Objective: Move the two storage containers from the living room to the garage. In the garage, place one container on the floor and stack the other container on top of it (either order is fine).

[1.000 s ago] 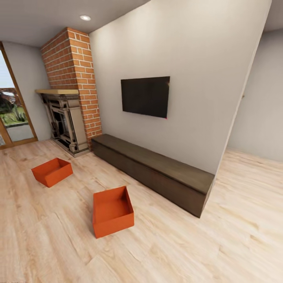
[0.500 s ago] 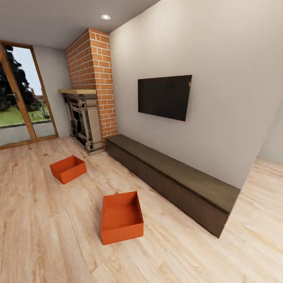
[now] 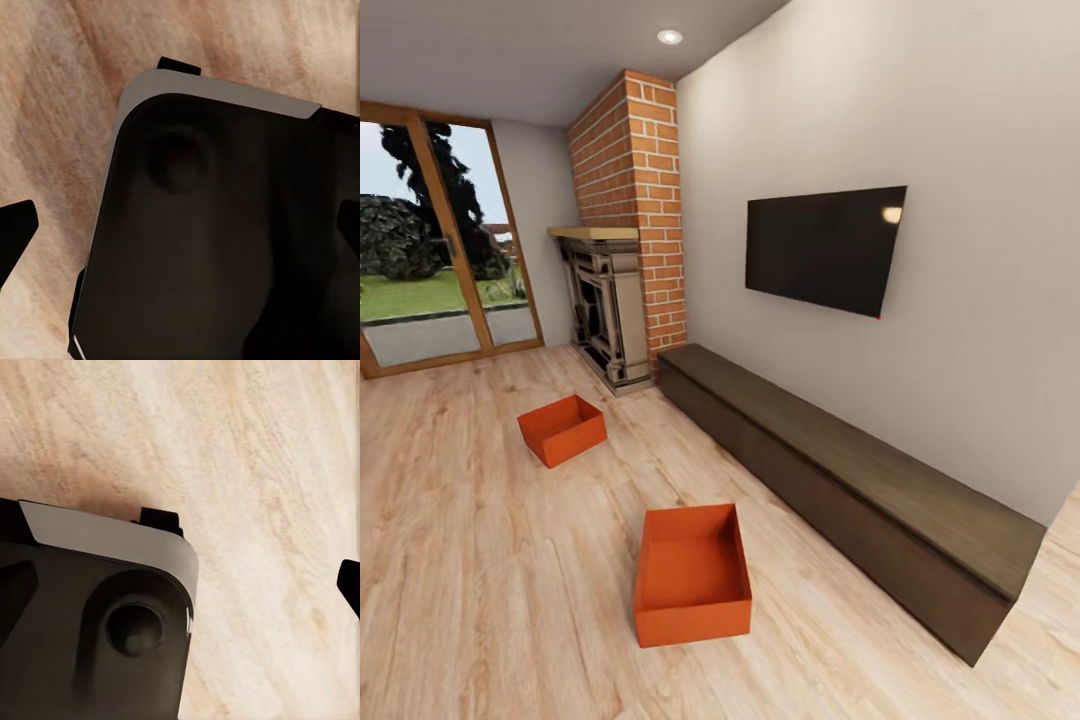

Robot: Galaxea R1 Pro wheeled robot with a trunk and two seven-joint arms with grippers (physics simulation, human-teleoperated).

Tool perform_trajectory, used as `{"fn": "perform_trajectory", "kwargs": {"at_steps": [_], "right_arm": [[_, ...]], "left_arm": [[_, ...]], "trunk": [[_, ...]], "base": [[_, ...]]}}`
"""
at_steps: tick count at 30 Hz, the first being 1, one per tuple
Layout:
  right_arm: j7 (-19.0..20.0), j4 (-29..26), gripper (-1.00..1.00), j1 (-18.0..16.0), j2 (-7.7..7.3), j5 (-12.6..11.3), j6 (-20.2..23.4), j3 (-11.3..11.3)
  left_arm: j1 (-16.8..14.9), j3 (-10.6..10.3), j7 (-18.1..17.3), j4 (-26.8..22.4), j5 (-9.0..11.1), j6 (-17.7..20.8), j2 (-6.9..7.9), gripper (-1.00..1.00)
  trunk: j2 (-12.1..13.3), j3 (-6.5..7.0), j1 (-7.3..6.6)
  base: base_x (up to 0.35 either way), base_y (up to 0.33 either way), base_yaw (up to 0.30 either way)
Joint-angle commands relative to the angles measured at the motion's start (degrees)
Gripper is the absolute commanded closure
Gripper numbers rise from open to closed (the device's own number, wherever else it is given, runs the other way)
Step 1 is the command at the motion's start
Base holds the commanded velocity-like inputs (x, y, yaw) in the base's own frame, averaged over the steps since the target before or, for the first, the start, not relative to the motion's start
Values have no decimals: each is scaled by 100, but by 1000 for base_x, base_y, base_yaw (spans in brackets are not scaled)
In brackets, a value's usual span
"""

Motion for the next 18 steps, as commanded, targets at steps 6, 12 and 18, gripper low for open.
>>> {"fn": "perform_trajectory", "kwargs": {"at_steps": [6,12,18], "right_arm": [[-53,16,-100,-7,-17,56,-13,26],[-41,16,-100,-7,15,87,13,74],[-55,16,-100,-7,35,65,53,63]], "left_arm": [[2,31,11,-28,32,-21,-16,-100],[2,16,5,-16,42,-13,-7,-100],[2,20,7,-14,43,-17,-5,-100]], "trunk": [[-2,-5,1],[-2,-5,1],[-2,-5,1]], "base": [[18,0,5],[72,-45,0],[260,-136,0]]}}
